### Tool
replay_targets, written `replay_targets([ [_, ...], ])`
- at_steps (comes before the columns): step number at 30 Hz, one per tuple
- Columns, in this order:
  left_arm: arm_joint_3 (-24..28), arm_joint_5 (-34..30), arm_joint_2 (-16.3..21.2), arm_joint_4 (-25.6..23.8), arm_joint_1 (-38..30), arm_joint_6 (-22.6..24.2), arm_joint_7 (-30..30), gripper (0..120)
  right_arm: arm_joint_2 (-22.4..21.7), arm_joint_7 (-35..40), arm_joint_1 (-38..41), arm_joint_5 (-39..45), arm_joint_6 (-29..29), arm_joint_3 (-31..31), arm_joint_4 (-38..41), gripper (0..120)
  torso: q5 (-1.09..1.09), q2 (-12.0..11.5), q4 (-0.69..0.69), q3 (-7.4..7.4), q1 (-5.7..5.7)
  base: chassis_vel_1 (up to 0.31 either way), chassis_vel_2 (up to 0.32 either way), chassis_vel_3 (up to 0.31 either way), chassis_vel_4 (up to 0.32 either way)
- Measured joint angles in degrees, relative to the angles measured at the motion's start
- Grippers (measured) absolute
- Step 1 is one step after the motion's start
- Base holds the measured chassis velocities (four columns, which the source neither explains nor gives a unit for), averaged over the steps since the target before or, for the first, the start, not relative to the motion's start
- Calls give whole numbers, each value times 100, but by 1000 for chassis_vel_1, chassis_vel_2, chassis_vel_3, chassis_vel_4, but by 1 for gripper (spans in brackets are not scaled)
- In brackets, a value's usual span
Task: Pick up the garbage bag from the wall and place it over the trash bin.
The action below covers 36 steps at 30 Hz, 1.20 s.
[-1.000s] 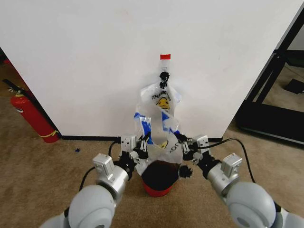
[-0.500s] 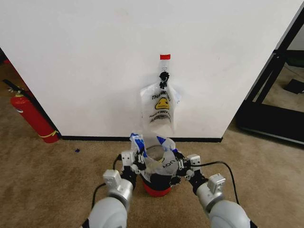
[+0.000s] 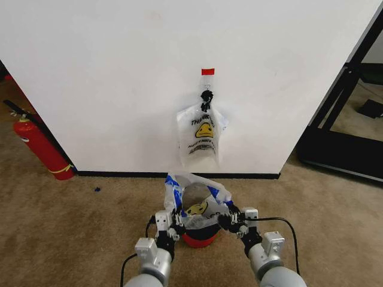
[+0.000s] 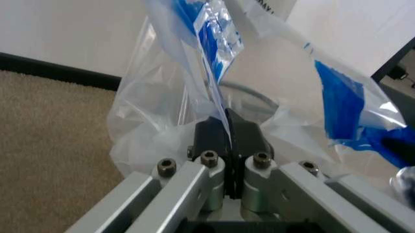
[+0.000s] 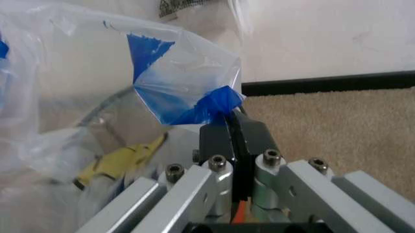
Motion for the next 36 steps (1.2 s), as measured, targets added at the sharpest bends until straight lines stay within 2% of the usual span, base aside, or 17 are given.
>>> replay_targets([
  [10, 286, -45, -97, -162, -149, 11, 2, 0, -26, 445, -76, 883, -555, 28, 809, 0, 0, 0, 0, 0, 0, 0, 0, 0, 0],
  [13, 408, -48, -189, 91, -276, 4, 3, 0, -30, 526, -88, 1042, -623, 72, 927, 0, 0, 0, 0, 0, 0, 0, 0, 0, 0],
  [17, 581, -52, -440, 589, -744, -4, -29, 0, 35, 585, 156, 1080, -616, 91, 620, 0, 1, -1, 0, 1, 1, 0, 0, 0, 0],
  [23, 571, -140, -606, 905, -1001, -1, -136, 0, 93, 656, 343, 1081, -591, 68, 284, 0, 0, -1, -1, 1, 1, 0, 0, 0, 0],
  [29, 322, -135, -405, 865, -786, -117, -189, 0, 70, 690, 288, 1013, -578, 65, 221, 0, 0, -1, 0, 1, 1, 0, 0, 0, 0],
  [36, 147, -76, 67, 438, -389, -83, -300, 0, -136, 847, -4, 910, -749, 93, 483, 0, -2, -1, 0, 0, 1, 0, 0, 0, 0],
])
